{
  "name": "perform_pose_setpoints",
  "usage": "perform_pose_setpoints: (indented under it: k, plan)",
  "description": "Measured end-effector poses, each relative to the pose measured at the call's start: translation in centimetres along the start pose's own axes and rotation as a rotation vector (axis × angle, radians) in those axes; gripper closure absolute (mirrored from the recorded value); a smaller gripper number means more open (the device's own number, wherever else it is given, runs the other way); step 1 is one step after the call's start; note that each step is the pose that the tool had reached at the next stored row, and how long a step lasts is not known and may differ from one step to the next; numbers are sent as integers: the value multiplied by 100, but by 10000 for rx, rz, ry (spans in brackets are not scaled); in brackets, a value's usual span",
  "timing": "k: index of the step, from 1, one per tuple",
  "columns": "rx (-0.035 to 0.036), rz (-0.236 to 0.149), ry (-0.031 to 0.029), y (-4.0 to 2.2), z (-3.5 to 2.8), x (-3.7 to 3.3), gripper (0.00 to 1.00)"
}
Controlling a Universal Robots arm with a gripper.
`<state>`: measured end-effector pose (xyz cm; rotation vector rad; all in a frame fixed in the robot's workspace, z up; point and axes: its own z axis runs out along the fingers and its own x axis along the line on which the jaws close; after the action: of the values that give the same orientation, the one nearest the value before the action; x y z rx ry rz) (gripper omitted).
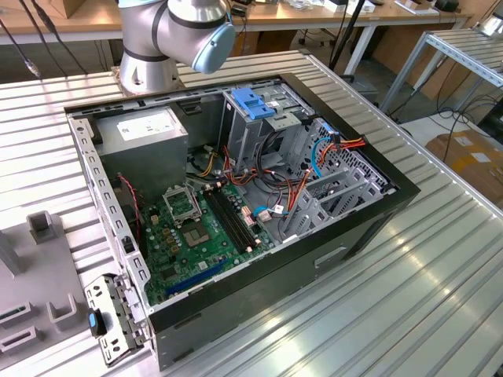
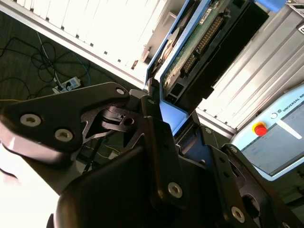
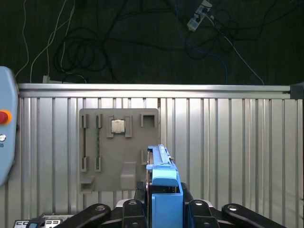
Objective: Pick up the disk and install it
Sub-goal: 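Pick up the disk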
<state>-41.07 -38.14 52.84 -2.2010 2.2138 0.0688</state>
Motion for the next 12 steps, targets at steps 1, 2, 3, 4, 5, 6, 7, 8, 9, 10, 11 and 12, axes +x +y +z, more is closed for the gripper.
perform_pose_setpoints:
  k: [1, 2, 3, 4, 5, 6, 7, 8, 9, 10, 11, 12]
  plan:
    - [-1, 0, -1, -12, 0, 0, 63]
    - [0, 0, -1, -20, 0, 0, 63]
    - [0, 0, -1, -27, 0, 0, 63]
    - [-1, 0, 0, -34, -1, 0, 63]
    - [0, 0, 0, -42, -1, 0, 63]
    - [1, 0, -1, -49, 0, 0, 63]
    - [0, 0, -1, -57, -1, 0, 63]
    - [-1, 0, -1, -67, -1, 0, 63]
    - [0, 0, 0, -73, -1, 0, 63]
    - [1, 1, -1, -82, -1, 0, 63]
    - [0, 0, -1, -90, -1, 0, 63]
    - [-1, 1, 0, -99, -2, -1, 63]
